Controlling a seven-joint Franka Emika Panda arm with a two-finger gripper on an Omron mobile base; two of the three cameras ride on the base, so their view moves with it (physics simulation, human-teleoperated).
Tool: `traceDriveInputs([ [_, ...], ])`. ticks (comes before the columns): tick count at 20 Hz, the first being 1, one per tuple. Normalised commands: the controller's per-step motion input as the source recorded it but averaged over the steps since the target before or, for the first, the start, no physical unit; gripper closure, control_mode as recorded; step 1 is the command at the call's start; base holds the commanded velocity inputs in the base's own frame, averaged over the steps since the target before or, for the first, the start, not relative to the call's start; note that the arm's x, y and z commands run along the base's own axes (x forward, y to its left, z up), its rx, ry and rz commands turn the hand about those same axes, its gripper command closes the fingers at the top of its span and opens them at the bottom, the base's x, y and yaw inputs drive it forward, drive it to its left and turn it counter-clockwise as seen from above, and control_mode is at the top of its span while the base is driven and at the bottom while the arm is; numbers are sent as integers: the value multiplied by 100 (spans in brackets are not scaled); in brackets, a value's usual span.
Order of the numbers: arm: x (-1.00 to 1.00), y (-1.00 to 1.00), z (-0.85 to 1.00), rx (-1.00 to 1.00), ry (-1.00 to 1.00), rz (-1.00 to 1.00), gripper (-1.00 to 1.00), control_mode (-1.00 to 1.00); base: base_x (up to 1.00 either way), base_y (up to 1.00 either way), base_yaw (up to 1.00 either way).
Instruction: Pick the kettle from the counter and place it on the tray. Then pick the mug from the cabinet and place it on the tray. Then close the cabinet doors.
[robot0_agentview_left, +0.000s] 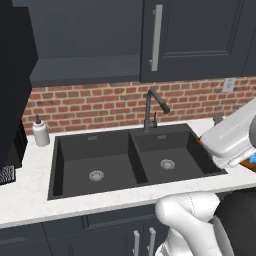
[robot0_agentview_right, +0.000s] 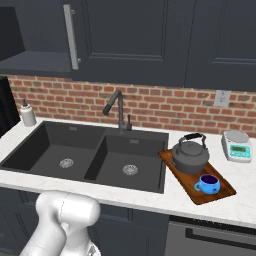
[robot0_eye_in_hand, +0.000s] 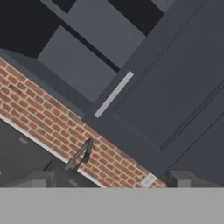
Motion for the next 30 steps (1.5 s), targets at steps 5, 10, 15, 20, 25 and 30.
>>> traceDriveInputs([
  [5,-25,46,0,-8,1,15,-100,-100,0,0,0],
  [10,-15,64,0,-7,0,22,-100,-100,0,0,0],
  [15,-2,71,0,-13,0,26,-100,-100,0,0,0],
  [20,8,65,-3,-13,-3,39,-100,-100,0,0,0],
  [25,28,64,-16,-18,-9,38,-100,-100,0,0,0],
  [30,47,40,-30,-16,-12,26,-100,-100,0,0,0],
])
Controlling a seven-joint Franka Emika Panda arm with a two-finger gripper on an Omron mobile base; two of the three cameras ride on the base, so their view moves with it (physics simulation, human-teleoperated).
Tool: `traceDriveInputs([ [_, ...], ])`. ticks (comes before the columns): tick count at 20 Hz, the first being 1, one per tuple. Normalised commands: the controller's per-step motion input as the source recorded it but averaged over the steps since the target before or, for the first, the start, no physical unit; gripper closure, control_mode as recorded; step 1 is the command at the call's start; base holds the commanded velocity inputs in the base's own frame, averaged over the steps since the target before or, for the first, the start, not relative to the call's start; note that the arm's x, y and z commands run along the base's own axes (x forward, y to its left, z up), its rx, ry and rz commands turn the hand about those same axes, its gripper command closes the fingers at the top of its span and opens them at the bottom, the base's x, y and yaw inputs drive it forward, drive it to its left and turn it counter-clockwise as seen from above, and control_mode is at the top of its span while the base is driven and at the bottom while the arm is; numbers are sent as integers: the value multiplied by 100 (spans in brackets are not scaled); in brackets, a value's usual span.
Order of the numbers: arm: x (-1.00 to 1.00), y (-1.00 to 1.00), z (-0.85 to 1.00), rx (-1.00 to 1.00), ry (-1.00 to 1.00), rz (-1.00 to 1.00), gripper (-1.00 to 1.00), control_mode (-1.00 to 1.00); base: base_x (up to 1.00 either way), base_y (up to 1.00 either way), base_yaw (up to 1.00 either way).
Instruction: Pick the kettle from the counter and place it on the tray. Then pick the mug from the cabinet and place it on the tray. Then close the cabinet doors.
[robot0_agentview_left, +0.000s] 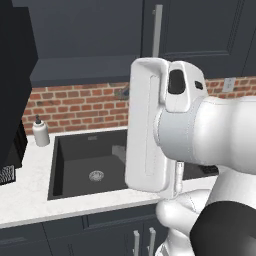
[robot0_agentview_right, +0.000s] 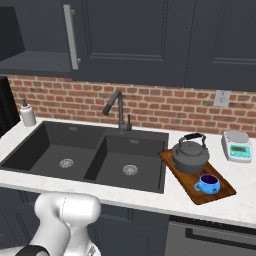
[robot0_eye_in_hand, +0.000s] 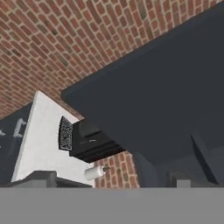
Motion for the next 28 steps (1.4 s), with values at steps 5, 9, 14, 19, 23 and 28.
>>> traceDriveInputs([
  [5,22,56,-31,-11,-11,13,-100,-100,0,0,0],
  [9,16,48,-21,-2,-2,11,-100,-100,0,0,0],
  [14,-7,42,0,0,-2,12,-100,-100,0,0,0],
  [19,-22,38,8,0,1,13,-100,-100,0,0,0],
  [23,-22,48,1,0,2,9,-100,-100,0,0,0],
  [28,-9,41,4,0,0,8,-100,-100,0,0,0],
])
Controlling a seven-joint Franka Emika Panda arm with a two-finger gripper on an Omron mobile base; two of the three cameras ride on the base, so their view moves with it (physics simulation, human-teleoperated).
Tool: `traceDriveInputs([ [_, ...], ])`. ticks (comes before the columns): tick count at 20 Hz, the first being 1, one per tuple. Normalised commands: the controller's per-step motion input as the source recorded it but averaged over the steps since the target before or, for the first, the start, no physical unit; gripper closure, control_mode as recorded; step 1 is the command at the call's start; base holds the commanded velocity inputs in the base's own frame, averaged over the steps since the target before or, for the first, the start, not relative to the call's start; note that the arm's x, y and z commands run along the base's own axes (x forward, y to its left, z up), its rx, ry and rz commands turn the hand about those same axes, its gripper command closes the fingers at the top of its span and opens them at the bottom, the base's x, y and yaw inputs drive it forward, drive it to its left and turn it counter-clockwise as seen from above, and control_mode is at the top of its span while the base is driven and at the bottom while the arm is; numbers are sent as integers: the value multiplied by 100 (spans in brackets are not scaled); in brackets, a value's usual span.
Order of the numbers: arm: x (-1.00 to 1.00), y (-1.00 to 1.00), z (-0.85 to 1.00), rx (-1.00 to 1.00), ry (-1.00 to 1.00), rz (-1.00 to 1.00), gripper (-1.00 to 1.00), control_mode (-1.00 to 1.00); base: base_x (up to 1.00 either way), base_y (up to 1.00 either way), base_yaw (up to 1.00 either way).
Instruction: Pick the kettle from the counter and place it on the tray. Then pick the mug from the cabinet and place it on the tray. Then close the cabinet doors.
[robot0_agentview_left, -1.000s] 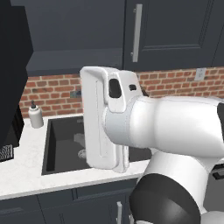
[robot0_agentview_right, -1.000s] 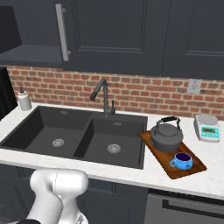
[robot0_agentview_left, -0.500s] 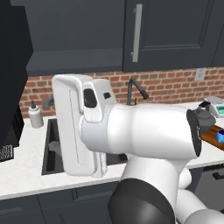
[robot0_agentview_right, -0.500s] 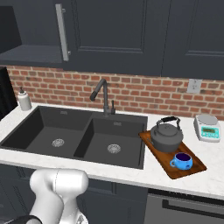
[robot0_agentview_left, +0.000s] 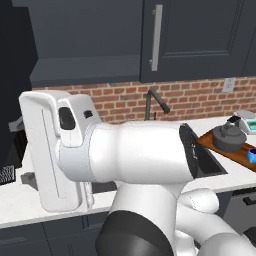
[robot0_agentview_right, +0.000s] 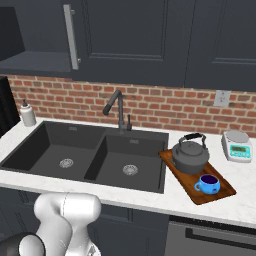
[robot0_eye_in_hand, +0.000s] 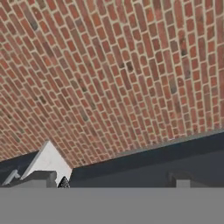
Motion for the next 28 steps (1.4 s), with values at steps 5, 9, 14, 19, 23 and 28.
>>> traceDriveInputs([
  [5,-8,33,6,0,0,5,-100,-100,0,0,0],
  [9,-2,28,3,0,0,1,-100,-100,0,0,0],
  [14,-3,34,0,0,0,0,-100,-100,0,0,0],
  [19,0,41,0,0,0,0,-100,-100,0,0,0],
  [23,15,34,0,0,0,-4,-100,-100,0,0,0],
  [28,34,29,0,0,0,-9,-100,-100,0,0,0],
])
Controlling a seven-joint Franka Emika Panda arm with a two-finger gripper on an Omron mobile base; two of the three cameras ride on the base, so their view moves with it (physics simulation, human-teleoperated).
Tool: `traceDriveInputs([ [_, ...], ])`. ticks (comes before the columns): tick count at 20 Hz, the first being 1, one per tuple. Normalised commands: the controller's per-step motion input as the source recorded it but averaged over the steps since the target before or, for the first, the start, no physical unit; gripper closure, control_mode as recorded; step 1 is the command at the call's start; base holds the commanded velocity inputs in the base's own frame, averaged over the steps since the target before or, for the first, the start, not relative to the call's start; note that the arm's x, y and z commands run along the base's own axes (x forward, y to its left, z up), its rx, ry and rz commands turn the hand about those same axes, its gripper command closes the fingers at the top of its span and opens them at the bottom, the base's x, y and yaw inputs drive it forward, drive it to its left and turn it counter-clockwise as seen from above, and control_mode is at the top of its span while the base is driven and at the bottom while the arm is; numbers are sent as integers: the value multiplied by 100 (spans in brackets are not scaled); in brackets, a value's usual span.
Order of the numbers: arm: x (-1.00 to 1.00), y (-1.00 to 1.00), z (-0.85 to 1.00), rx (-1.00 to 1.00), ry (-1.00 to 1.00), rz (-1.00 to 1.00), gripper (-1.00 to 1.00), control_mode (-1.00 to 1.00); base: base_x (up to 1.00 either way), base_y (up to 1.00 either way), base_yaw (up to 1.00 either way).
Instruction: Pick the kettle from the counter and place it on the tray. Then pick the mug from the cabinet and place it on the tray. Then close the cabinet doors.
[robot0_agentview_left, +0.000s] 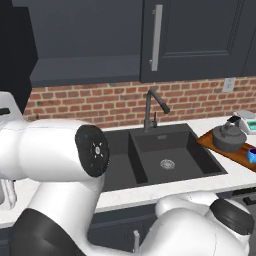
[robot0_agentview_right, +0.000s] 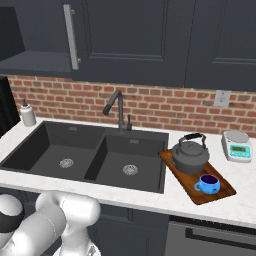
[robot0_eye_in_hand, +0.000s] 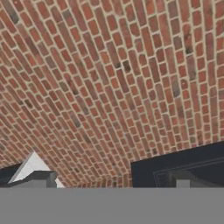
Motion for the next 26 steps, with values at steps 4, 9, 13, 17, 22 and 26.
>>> traceDriveInputs([
  [4,34,28,0,0,0,-11,-100,-100,0,0,0],
  [9,2,25,0,0,0,-1,-100,-100,0,0,0],
  [13,2,20,0,0,0,0,-100,-100,0,0,0],
  [17,23,13,-1,0,0,-3,-100,-100,0,0,0],
  [22,31,5,-4,0,0,-7,-100,-100,0,0,0],
  [26,29,0,-3,-1,0,-10,-100,-100,0,0,0],
])
